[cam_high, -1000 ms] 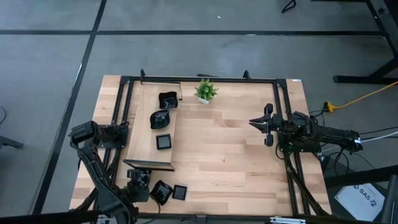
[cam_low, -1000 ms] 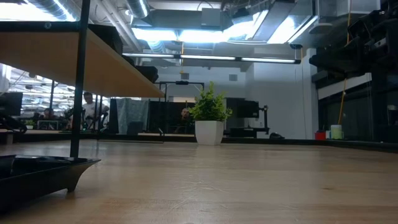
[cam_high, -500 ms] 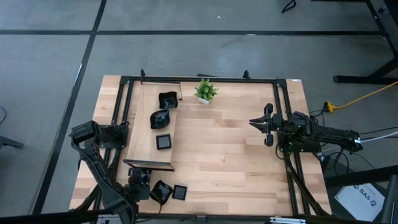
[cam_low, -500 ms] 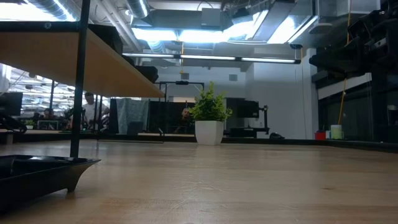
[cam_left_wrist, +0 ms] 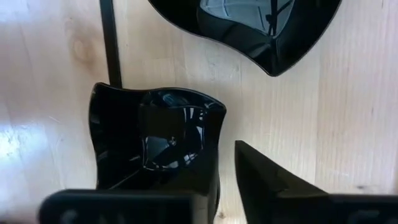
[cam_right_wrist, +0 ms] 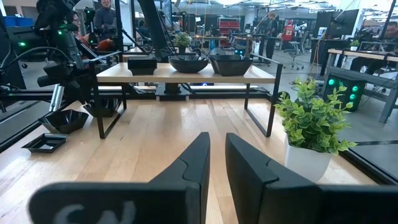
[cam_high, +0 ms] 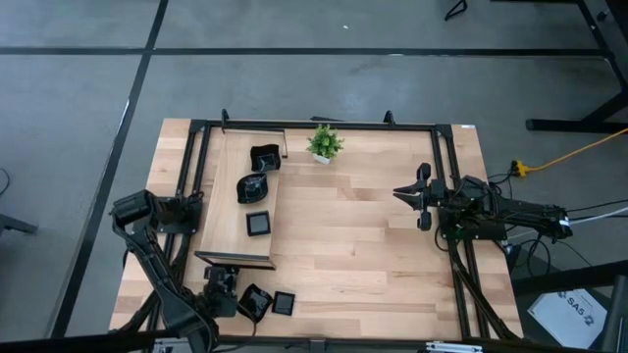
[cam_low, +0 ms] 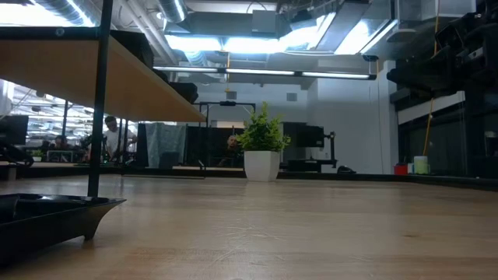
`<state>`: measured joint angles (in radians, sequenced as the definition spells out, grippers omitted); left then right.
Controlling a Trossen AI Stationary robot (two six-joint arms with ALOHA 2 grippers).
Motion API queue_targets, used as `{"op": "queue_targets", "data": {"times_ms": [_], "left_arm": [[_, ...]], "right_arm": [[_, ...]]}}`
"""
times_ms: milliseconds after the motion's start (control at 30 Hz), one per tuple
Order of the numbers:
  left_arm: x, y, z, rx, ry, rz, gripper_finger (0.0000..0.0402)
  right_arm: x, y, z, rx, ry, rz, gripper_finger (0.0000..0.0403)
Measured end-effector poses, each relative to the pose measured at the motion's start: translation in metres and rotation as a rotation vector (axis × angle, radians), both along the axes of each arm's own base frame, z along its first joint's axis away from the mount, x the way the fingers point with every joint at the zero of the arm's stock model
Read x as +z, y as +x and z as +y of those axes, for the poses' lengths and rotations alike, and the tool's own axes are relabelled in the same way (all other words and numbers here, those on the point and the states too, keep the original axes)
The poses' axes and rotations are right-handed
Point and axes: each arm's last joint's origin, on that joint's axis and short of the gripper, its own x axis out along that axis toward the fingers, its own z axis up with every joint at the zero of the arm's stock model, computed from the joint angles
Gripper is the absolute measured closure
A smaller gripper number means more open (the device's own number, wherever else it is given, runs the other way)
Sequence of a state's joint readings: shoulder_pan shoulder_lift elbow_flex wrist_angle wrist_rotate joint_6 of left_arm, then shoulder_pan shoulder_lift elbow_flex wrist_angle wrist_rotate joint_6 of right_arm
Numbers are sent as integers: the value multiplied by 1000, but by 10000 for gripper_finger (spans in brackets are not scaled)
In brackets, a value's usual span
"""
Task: Pick & Place Mini shaped plates
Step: Stack the black distorted square plate on top of the black distorted square plate on the shelf
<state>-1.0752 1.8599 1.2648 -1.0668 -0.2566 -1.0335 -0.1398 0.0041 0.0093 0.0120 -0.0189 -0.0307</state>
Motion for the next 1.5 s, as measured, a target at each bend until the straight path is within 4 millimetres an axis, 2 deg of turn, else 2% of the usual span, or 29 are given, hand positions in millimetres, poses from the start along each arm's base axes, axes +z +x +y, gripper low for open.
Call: {"op": "queue_targets", "data": {"times_ms": [267,500,700,900,1133,1333,1500], "left_arm": [[0,3,2,12,4,-4,398],[3,7,3,55,10,-45,399],[21,9,0,67,-21,-137,400],[21,7,0,68,-50,-74,398],[9,2,5,80,-69,21,347],[2,1,9,64,-34,-4,286],[-8,0,11,43,-43,-20,252]], "right_arm": [[0,0,0,0,0,0,350],[0,0,0,0,0,0,350],[0,0,0,0,0,0,350],[0,0,0,0,0,0,350],[0,0,0,0,0,0,350],[0,0,0,0,0,0,350],[0,0,0,0,0,0,350]]}}
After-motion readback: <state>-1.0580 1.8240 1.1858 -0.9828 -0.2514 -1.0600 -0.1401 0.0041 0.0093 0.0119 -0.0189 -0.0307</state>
